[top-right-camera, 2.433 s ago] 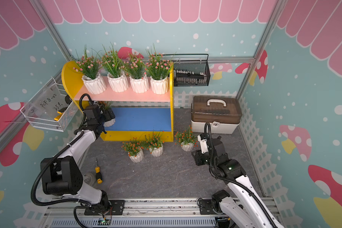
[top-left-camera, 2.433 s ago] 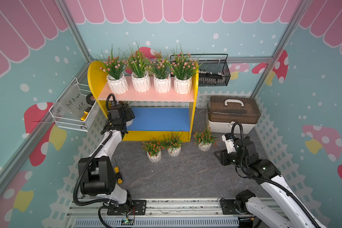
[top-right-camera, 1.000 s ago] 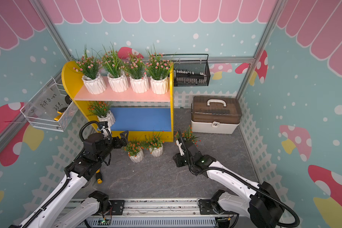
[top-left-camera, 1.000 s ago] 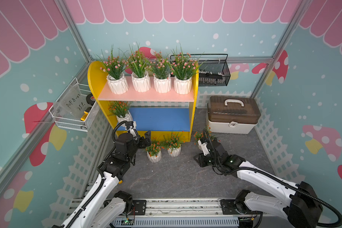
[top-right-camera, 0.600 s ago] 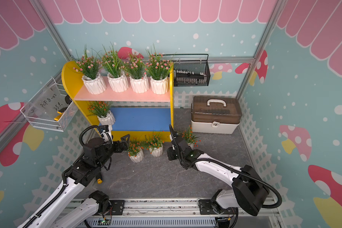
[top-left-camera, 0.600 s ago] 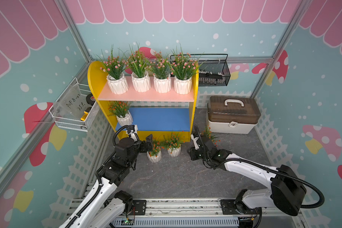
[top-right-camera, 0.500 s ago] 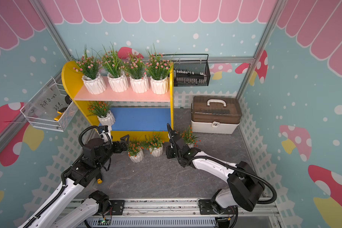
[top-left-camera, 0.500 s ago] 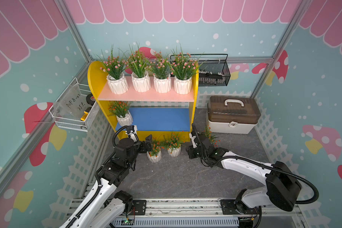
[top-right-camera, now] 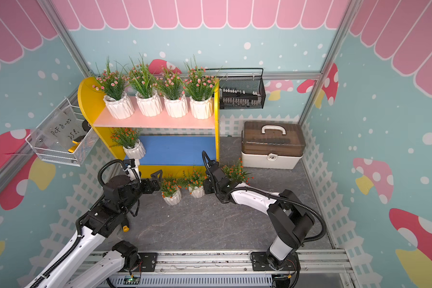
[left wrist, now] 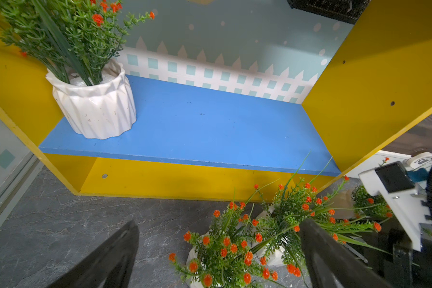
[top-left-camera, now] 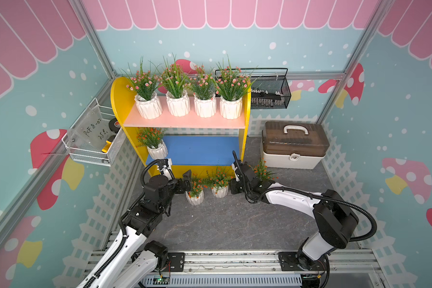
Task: Place the baby's breath potted plants on the rack by color
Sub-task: Pick up the baby's breath potted plant from the center of the board.
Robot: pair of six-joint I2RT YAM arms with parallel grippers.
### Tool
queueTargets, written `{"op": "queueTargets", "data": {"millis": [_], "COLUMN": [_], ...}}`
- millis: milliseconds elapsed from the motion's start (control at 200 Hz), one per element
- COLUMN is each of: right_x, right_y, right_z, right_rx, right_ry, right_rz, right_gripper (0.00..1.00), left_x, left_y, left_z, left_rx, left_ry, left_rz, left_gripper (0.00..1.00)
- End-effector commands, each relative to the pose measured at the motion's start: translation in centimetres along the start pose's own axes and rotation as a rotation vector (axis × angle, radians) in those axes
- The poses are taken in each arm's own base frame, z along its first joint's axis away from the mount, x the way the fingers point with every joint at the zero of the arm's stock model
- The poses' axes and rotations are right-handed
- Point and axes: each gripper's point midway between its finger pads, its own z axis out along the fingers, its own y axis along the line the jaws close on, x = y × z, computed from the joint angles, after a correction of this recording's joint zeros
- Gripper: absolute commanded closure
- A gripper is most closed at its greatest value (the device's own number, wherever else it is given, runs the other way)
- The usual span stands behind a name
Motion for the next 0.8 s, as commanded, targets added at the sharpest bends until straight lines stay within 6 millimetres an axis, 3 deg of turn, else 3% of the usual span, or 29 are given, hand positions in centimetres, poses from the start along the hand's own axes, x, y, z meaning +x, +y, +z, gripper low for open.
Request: {"op": "queueTargets", "data": {"millis": [0,790], "right_x": [-0.6,0.9], "right_y": [0.7,0.2], "right_z": [0.7,3.8], "right_rx": [-0.011,0.055], "right_ry": [-0.007,0.108], "right_rz": [-0.013,0.016], "right_gripper": [0.75,0.75], "left_x": [0.0,0.9], "left_y": [-0.4,-1.1], "left_z": [-0.2,0.2], "left_rx": [0.016,0.037], "left_ry": [-0.009,0.007], "left_rz": [-0.022,-0.03], "left_gripper": [0.01,0.02]}}
